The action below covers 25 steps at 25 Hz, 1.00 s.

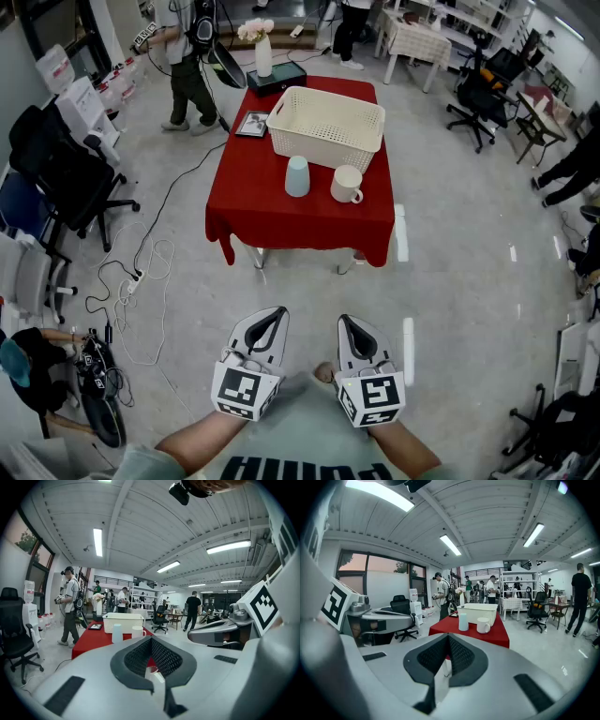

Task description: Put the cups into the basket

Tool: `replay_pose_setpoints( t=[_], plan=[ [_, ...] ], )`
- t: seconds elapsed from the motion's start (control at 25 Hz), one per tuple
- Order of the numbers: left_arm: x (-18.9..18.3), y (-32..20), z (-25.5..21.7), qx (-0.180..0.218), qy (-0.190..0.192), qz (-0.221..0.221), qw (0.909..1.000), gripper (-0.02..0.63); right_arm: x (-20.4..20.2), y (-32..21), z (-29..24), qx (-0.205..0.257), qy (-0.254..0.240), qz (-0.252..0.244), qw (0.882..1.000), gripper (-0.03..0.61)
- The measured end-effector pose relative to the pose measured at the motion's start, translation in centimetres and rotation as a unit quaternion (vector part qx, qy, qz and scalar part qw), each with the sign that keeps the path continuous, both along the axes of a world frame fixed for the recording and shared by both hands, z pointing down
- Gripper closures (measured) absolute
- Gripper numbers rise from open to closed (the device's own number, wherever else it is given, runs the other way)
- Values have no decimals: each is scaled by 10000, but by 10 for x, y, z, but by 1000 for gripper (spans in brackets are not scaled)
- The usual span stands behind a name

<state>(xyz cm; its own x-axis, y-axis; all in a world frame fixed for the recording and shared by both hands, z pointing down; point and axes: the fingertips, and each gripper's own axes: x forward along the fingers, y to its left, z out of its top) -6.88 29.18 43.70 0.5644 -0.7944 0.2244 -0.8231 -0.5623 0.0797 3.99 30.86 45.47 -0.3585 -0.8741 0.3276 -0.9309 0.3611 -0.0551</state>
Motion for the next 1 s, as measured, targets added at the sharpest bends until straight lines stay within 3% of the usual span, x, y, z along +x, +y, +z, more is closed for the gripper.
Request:
replay_pose_setpoints(
  t=[0.44,1.0],
  plan=[
    [-7,1,-1,84,88,36,9999,606,-2,-5,-6,72,49,69,9999,568],
    [-34,-16,-28,411,237,23,9989,606,-31,-14,-27,172,-319,316,9988,566]
  ],
)
